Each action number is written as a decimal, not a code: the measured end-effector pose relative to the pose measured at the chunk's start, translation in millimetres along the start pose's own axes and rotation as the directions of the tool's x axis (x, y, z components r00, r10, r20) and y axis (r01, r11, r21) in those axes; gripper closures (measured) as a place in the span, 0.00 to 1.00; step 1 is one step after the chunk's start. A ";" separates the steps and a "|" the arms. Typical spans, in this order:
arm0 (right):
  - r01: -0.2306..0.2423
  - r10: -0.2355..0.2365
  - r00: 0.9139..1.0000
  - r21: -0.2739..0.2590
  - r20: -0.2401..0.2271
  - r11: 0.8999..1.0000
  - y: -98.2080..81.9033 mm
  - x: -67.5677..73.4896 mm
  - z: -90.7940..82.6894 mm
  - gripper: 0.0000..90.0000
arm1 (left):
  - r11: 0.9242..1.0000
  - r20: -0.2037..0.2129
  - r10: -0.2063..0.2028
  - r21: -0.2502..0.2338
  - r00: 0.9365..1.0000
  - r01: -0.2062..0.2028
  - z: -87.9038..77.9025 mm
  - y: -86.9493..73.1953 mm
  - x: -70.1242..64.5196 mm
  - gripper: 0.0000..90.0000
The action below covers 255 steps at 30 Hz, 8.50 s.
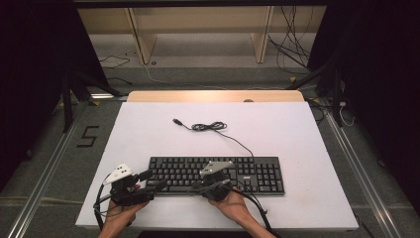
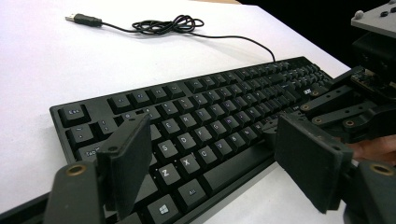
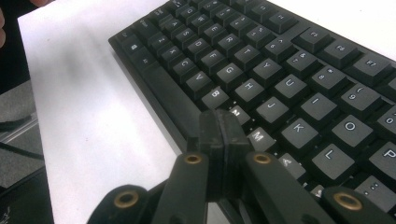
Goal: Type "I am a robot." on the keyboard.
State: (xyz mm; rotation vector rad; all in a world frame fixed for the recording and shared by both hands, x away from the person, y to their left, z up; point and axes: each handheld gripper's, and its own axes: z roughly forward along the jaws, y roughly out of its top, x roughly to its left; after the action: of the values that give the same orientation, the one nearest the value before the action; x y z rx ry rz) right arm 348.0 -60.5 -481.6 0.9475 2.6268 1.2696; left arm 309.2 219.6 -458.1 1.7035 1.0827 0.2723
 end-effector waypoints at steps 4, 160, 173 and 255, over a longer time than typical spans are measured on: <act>0.010 -0.010 1.000 0.012 0.009 1.000 -1.8 0.5 2.5 1.00 | 1.000 -0.002 0.002 0.002 1.000 -0.002 -0.3 0.0 0.9 0.30; -0.094 0.103 0.994 -0.164 0.048 0.982 15.6 -26.1 -47.4 0.40 | 0.971 -0.054 0.085 0.227 0.995 -0.071 77.8 27.2 5.0 0.95; -0.102 0.112 0.993 -0.164 0.049 0.981 16.3 -29.1 -44.9 0.40 | 0.983 -0.018 0.054 0.178 0.998 -0.049 60.4 28.2 3.8 0.72; -0.090 0.084 0.981 0.026 0.173 0.996 18.5 -43.4 -1.6 1.00 | 1.000 -0.026 0.019 0.016 0.999 -0.019 8.3 7.5 0.7 0.33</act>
State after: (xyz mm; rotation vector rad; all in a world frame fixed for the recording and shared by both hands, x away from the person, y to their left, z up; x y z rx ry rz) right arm 391.7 -77.2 -475.4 1.1347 2.5071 1.1088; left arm 318.8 214.5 -455.4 1.7295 1.0904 0.2993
